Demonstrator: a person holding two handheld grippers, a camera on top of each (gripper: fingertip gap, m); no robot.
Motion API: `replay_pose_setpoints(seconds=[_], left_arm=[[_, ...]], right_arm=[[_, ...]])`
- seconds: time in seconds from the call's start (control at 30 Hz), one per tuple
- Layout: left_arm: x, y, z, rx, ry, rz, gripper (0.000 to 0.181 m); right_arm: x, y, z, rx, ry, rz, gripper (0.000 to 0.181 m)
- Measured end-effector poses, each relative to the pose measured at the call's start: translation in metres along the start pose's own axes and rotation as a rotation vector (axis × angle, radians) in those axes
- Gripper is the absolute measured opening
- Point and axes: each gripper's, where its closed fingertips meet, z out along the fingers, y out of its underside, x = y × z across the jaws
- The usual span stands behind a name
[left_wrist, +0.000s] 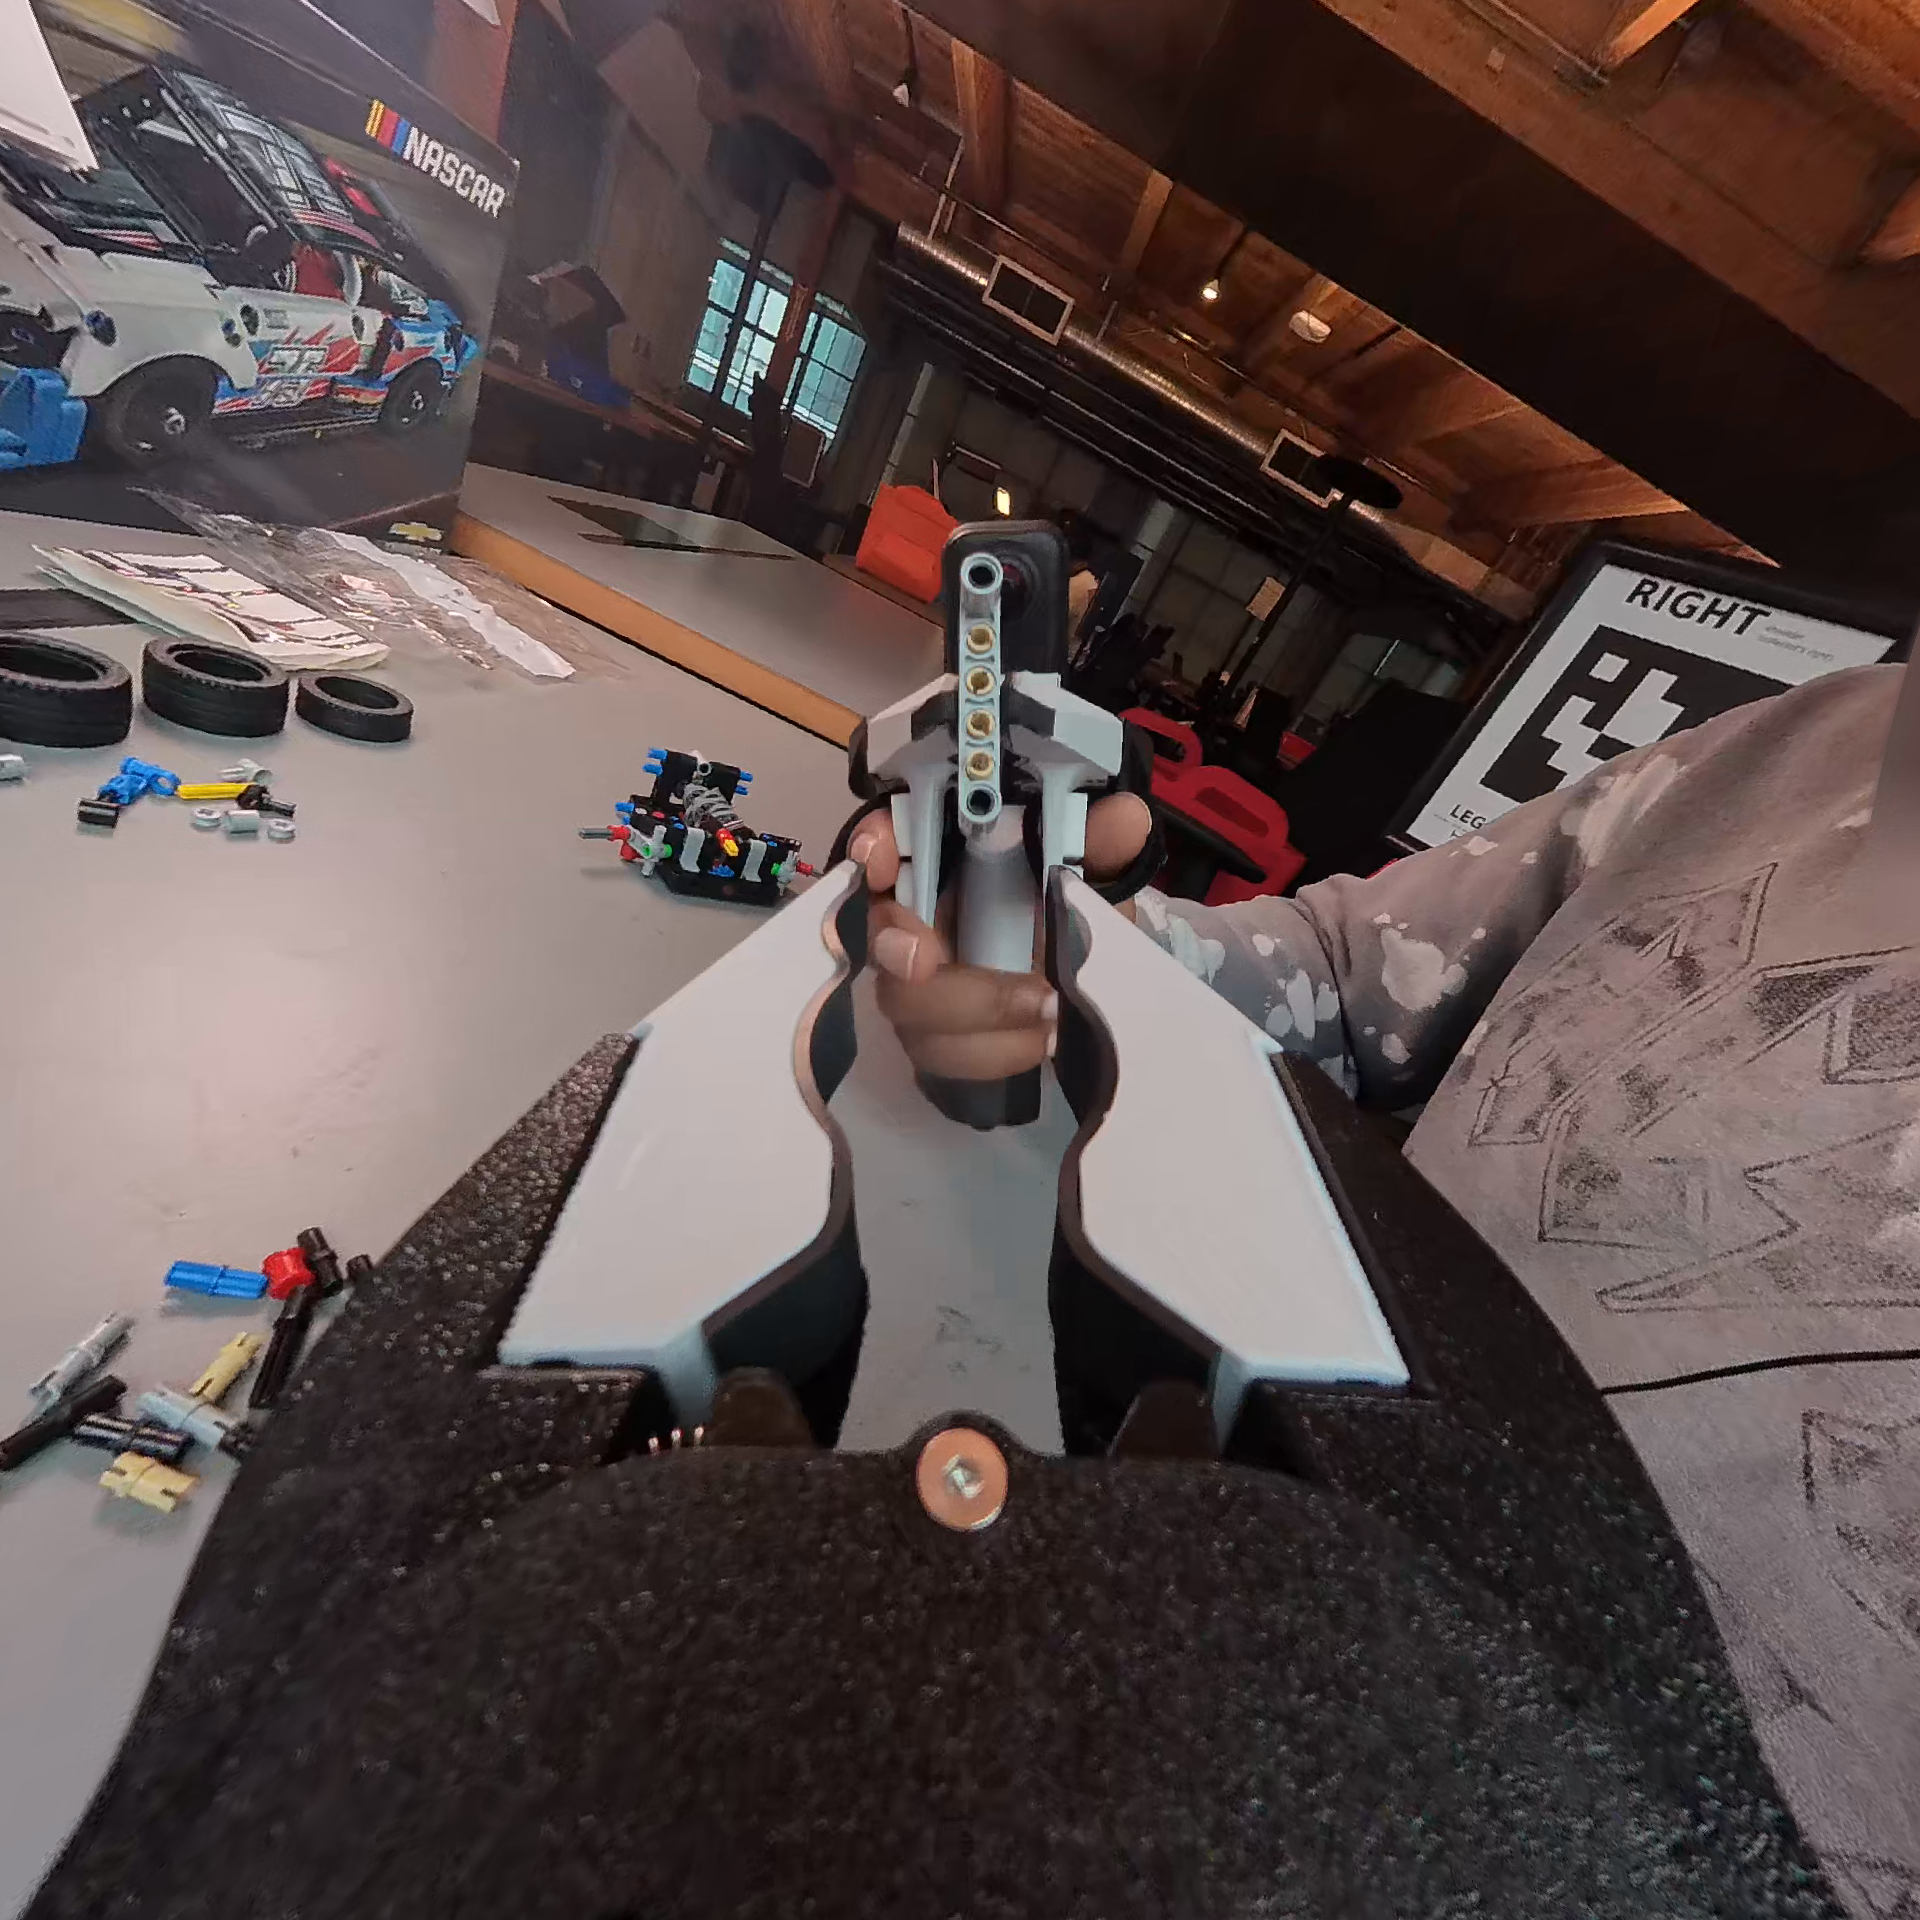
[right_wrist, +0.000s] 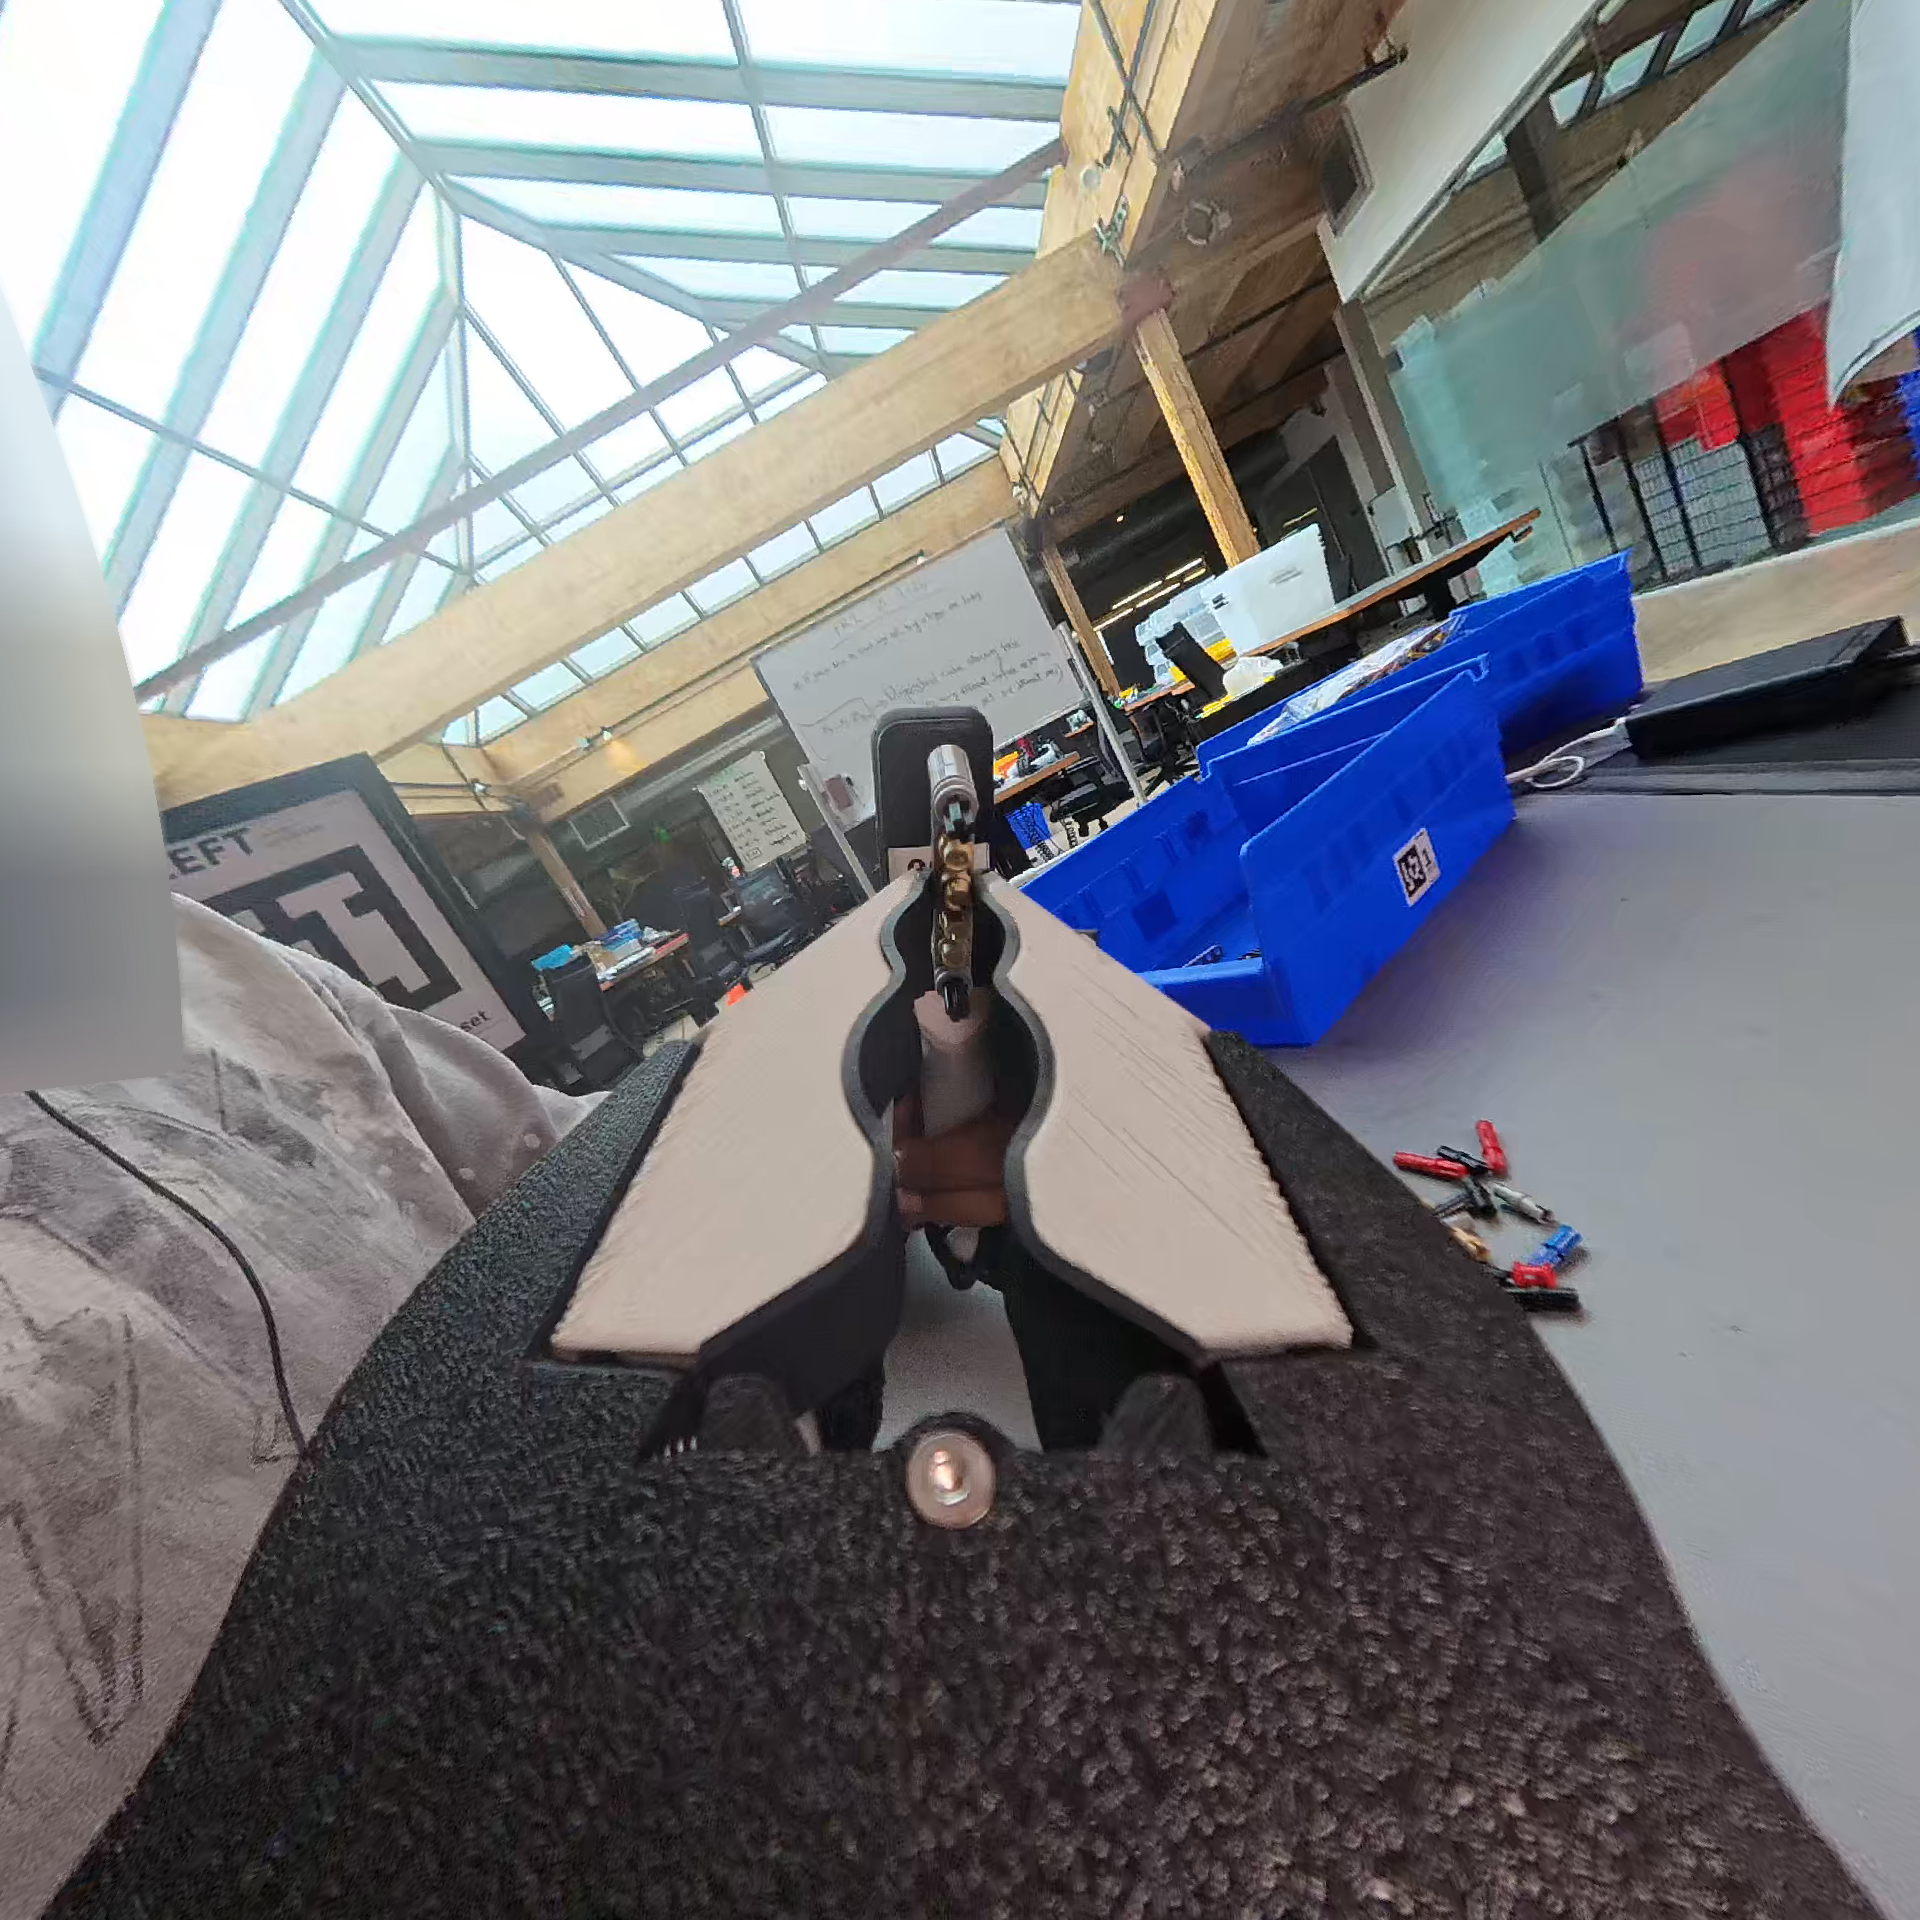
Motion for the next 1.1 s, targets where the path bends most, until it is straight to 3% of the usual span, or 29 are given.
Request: replay_pose_setpoints(seconds=[0.1, 0.2, 0.3, 0.4, 0.5, 0.57, 0.6, 0.73, 0.8, 0.87, 0.97, 1.1], left_arm=[[0.008, -0.001, 0.001, -0.011, 0.037, 0.003, 0.007], [0.004, 0.0, -0.01, -0.071, 0.008, 0.055, 0.007], [-0.01, 0.018, -0.024, -0.279, -0.085, 0.167, 0.007], [-0.018, 0.044, -0.03, -0.497, -0.151, 0.327, 0.007], [-0.018, 0.062, -0.026, -0.588, -0.143, 0.369, 0.007], [-0.019, 0.071, -0.026, -0.628, -0.146, 0.381, 0.006], [-0.021, 0.074, -0.026, -0.644, -0.153, 0.39, 0.007], [-0.025, 0.06, -0.024, -0.525, -0.173, 0.33, 0.007], [-0.021, 0.046, -0.02, -0.404, -0.145, 0.261, 0.013], [-0.014, 0.032, -0.014, -0.277, -0.104, 0.202, 0.023], [0.006, 0.005, -0.007, -0.094, 0.003, 0.132, 0.022], [0.009, -0.015, -0.007, 0.023, 0.003, 0.1, 0.018]], right_arm=[[-0.003, 0.009, 0.005, -0.023, -0.009, -0.031, 0.007], [0.001, 0.02, -0.003, -0.189, -0.038, -0.081, 0.006], [0.014, 0.036, -0.023, -0.442, 0.0, -0.27, 0.026], [0.021, 0.042, -0.029, -0.572, 0.047, -0.441, 0.032], [0.024, 0.065, -0.033, -0.707, 0.044, -0.531, 0.029], [0.024, 0.076, -0.032, -0.725, 0.03, -0.567, 0.009], [0.023, 0.079, -0.032, -0.72, 0.02, -0.568, 0.008], [0.024, 0.068, -0.027, -0.617, 0.036, -0.537, 0.007], [0.019, 0.049, -0.016, -0.443, 0.047, -0.47, 0.007], [0.009, 0.028, -0.006, -0.243, 0.017, -0.288, 0.008], [0.006, 0.014, 0.001, -0.062, 0.005, -0.105, 0.007], [-0.001, 0.02, 0.006, -0.028, -0.049, 0.015, 0.007]])
